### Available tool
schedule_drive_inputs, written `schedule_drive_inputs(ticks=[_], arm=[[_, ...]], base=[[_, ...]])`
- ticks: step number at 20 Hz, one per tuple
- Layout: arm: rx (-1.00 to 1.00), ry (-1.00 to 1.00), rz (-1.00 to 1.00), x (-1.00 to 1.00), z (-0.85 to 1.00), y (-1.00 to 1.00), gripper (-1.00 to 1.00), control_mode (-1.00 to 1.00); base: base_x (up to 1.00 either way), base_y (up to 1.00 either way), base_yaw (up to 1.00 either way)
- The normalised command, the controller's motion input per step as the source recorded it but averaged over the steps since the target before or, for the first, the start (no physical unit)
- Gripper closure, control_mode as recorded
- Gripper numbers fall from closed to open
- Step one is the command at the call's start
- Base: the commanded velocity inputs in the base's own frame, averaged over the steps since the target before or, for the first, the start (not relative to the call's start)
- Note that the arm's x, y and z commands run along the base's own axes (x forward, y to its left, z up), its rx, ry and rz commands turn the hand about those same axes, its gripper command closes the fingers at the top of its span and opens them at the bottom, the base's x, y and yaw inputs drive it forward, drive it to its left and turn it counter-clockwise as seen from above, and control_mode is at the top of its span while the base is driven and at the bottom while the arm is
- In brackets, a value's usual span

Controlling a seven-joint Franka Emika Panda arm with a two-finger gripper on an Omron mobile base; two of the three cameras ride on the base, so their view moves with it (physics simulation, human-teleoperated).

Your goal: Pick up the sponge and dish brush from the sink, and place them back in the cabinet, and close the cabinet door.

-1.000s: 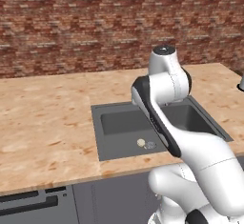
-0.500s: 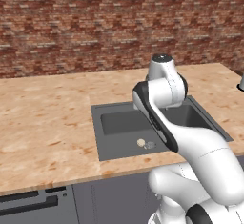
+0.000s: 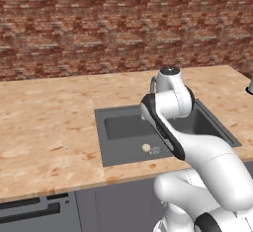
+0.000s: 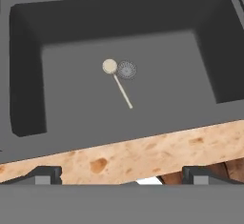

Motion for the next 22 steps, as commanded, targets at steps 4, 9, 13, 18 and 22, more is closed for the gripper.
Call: schedule_drive_inputs(ticks=[4, 9, 13, 18, 22], arm=[[0.0, 0.0, 0.03, 0.02, -0.31, -0.15, -1.0, -1.0], [0.0, 0.0, 0.02, 0.04, -0.27, -0.11, -1.0, -1.0], [0.0, 0.0, 0.07, 0.05, -0.32, 0.0, -1.0, -1.0], [0.0, 0.0, 0.09, 0.16, -0.29, 0.03, -1.0, -1.0], [0.0, 0.0, 0.07, 0.25, -0.27, 0.0, -1.0, -1.0]], base=[[0.0, 0.0, 0.0], [0.0, 0.0, 0.0], [0.0, 0.0, 0.0], [0.0, 0.0, 0.0], [0.0, 0.0, 0.0]])
